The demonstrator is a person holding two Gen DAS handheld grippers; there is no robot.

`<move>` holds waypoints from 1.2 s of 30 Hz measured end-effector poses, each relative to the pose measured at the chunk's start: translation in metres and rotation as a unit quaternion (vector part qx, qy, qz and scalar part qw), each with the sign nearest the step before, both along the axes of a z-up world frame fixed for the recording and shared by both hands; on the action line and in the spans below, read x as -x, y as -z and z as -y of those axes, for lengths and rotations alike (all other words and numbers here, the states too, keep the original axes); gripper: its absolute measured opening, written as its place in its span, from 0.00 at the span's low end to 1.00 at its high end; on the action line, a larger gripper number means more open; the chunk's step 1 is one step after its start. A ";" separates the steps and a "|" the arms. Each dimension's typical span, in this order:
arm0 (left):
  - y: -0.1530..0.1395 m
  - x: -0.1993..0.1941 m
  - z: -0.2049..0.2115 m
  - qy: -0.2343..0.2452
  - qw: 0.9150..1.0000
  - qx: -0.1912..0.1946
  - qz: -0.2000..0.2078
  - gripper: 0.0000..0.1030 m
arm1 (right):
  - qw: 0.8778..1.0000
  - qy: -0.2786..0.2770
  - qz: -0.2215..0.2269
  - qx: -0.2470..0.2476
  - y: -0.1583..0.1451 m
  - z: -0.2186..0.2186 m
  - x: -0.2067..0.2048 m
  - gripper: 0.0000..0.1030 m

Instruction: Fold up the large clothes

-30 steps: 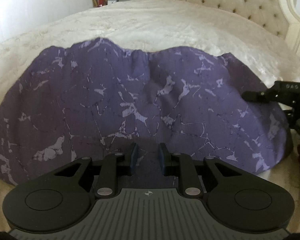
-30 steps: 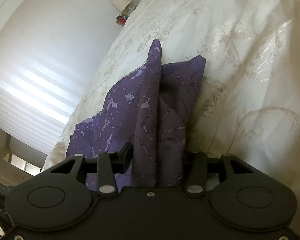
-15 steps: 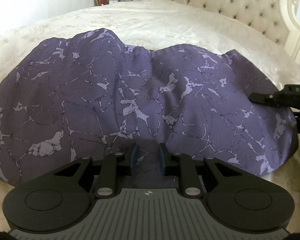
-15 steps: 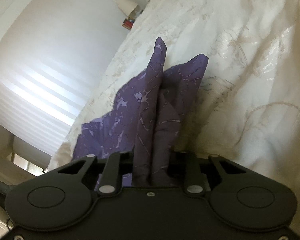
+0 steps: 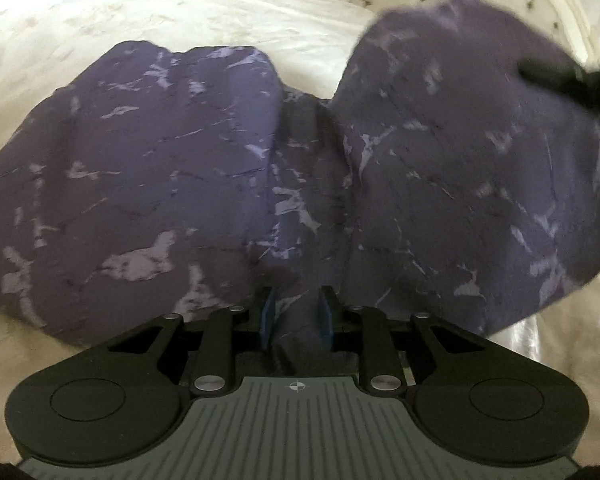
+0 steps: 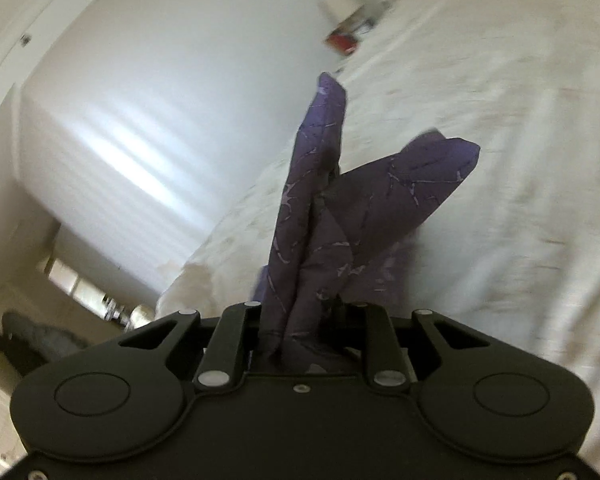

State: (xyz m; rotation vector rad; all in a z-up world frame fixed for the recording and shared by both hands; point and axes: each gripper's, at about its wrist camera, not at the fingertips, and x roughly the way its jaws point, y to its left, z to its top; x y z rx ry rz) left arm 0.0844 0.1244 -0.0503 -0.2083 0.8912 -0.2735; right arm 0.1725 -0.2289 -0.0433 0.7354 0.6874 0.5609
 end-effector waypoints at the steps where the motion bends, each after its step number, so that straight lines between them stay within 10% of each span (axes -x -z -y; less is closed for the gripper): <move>1: -0.001 0.001 -0.003 -0.002 1.000 -0.001 -0.001 0.23 | 1.000 -0.011 0.002 0.002 -0.004 -0.012 -0.004 0.29; 15: 0.002 0.037 -0.038 -0.041 0.996 0.077 -0.027 0.22 | 0.989 -0.121 -0.079 0.038 0.030 -0.173 -0.080 0.32; 23: 0.003 0.041 -0.055 -0.097 0.990 0.097 -0.024 0.22 | 0.974 -0.195 -0.110 0.024 0.054 -0.214 -0.090 0.60; 36: -0.059 0.057 -0.011 0.027 0.993 0.028 0.112 0.23 | 0.988 -0.153 0.027 0.001 -0.014 -0.129 -0.065 0.65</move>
